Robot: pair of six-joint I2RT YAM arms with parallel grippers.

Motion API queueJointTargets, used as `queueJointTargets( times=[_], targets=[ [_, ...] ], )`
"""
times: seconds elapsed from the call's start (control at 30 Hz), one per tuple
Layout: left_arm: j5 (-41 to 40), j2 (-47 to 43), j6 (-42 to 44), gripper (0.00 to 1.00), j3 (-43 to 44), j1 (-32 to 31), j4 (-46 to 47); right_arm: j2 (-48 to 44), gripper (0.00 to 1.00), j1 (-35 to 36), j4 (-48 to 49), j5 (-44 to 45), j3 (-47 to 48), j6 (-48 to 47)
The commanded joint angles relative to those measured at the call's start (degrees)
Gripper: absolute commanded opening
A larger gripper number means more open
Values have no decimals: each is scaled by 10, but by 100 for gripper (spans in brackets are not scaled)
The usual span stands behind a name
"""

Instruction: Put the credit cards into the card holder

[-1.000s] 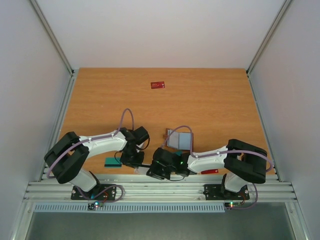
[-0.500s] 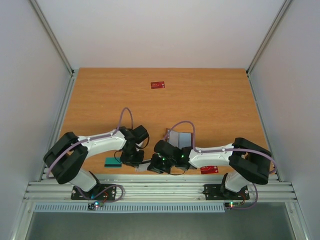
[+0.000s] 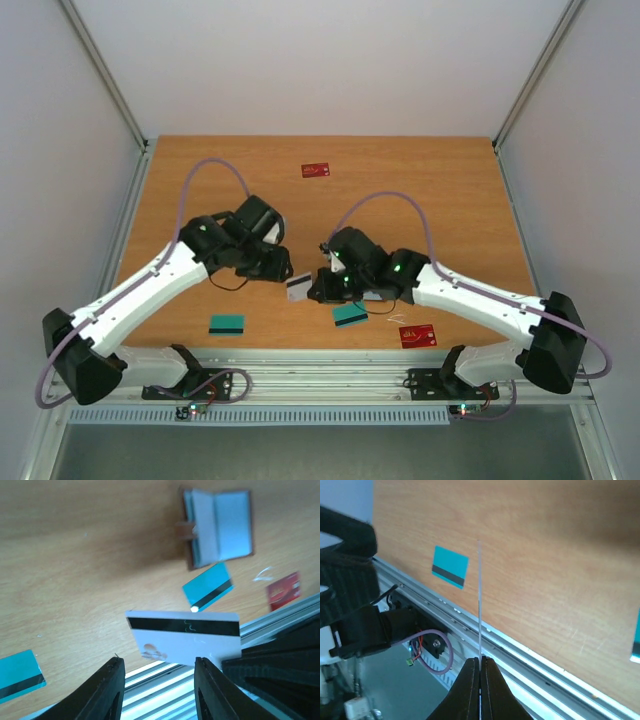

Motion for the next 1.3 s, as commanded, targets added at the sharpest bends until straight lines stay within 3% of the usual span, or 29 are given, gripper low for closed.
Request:
queueJointTargets(
  times=[0.0, 0.27, 0.6, 0.87, 1.03, 1.13, 1.27],
  targets=[
    [-25, 5, -55, 41, 108, 7, -101, -8, 1, -8, -206, 67, 115, -187],
    [-5, 42, -261, 51, 262, 17, -122, -42, 1, -10, -271, 249, 209, -345],
    [102, 1, -543, 48, 155, 24, 102, -100, 1, -10, -210, 359, 230, -568],
    [117, 8, -646, 48, 144, 22, 210, -103, 1, -10, -173, 349, 227, -664],
    [111, 20, -676, 47, 149, 21, 230, -102, 1, -9, -154, 343, 230, -700],
    [112, 26, -684, 43, 146, 21, 240, -100, 1, -9, -153, 337, 236, -717],
    [99, 27, -687, 31, 145, 21, 237, -100, 1, -9, -153, 339, 235, -733]
  ],
)
